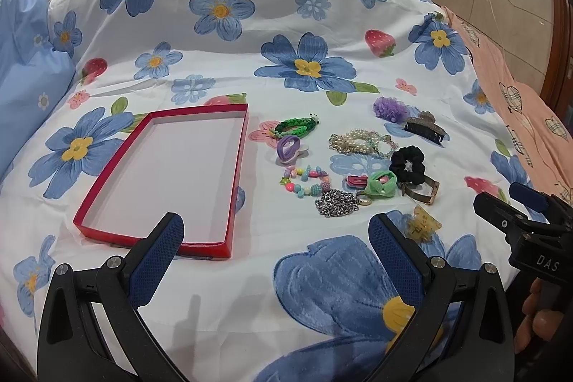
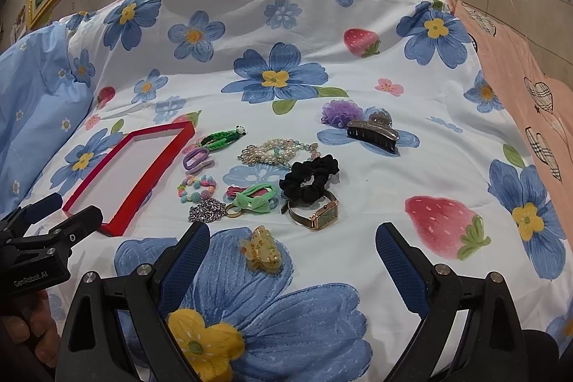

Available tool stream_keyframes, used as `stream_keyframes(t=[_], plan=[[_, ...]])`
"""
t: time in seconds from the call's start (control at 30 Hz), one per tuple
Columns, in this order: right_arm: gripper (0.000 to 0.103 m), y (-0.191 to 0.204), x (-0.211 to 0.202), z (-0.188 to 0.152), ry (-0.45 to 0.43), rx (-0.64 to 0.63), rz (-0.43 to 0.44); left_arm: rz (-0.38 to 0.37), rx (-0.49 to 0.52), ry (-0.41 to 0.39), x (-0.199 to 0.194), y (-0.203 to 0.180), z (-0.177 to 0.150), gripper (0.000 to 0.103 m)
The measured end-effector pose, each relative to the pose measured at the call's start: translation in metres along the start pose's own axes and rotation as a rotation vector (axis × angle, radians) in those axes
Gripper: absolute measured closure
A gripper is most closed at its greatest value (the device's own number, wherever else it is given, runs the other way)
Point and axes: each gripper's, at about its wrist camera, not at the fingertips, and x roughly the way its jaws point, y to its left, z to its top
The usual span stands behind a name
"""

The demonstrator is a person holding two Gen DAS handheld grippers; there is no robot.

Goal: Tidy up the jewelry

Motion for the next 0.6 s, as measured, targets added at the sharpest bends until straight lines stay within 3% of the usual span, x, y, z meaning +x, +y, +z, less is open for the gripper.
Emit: stream_keyframes(t=[0.6], plan=[[0.008, -0.007, 0.014, 0.009, 0.022, 0.026, 0.039, -0.027, -0.013, 0.038, 0.024, 0.008, 0.018, 0.000]])
